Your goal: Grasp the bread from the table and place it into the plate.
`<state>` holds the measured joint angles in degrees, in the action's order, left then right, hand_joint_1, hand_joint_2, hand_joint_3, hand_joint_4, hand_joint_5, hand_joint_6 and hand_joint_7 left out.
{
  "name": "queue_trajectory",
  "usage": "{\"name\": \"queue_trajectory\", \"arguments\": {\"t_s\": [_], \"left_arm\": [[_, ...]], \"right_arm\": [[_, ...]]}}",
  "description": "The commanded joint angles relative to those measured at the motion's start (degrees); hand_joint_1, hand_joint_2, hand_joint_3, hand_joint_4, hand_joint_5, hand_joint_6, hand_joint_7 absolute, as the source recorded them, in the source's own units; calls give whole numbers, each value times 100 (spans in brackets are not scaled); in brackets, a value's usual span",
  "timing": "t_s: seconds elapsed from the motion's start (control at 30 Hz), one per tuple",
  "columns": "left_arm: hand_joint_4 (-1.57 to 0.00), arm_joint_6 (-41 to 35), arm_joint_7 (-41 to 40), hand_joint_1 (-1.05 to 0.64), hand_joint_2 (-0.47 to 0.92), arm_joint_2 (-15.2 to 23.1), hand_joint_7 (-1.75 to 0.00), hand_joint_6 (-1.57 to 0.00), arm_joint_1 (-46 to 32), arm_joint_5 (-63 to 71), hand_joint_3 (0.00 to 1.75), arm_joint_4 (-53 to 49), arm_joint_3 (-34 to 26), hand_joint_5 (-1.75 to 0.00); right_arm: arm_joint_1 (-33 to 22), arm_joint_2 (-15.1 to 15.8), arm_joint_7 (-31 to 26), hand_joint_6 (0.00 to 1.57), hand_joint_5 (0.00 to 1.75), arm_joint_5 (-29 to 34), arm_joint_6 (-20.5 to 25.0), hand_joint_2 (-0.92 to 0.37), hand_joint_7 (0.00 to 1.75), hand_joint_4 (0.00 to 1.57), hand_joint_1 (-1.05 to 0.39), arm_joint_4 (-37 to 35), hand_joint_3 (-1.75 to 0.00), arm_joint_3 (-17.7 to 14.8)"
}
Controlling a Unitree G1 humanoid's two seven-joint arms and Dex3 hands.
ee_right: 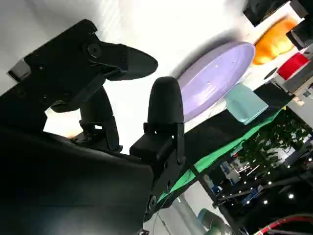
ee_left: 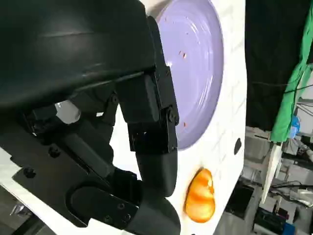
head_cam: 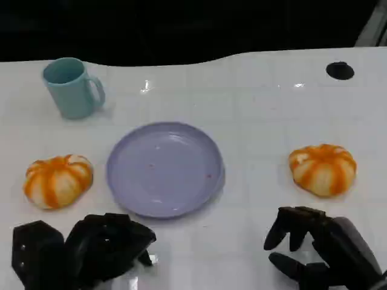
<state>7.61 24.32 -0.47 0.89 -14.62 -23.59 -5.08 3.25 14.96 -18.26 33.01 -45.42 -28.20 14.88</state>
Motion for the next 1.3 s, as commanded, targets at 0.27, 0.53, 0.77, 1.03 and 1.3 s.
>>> {"name": "queue_trajectory", "arguments": {"t_s": [0.27, 0.53, 0.77, 1.03, 1.3], "left_arm": [[-90, -8, -16, -105, 57, 83, -30, -157, -4, 6, 35, -14, -24, -151], [-89, -10, -35, -105, 57, 94, -30, -157, -8, 30, 35, -1, -18, -151], [-89, -1, -23, -105, 57, 73, -30, -157, -9, 7, 35, -6, -22, -150], [-90, -35, -49, -105, 56, 59, -30, -157, 8, 13, 34, -21, -16, -150], [-89, -22, -47, -105, 56, 66, -30, -157, 23, 22, 34, -40, -17, -150]], "right_arm": [[38, 34, -80, 63, 168, -2, -28, -49, 138, 66, -32, -34, -84, -5], [37, 39, -75, 63, 168, 0, -26, -49, 138, 66, -32, -23, -84, -2], [26, 52, -35, 64, 167, -23, -5, -49, 138, 66, -32, -2, -84, -7], [32, 33, -51, 65, 163, -49, 62, -47, 130, 64, -33, 62, -89, -53], [22, 83, -220, 68, 91, 238, 378, -64, 74, 63, -37, 402, -66, -96]]}}
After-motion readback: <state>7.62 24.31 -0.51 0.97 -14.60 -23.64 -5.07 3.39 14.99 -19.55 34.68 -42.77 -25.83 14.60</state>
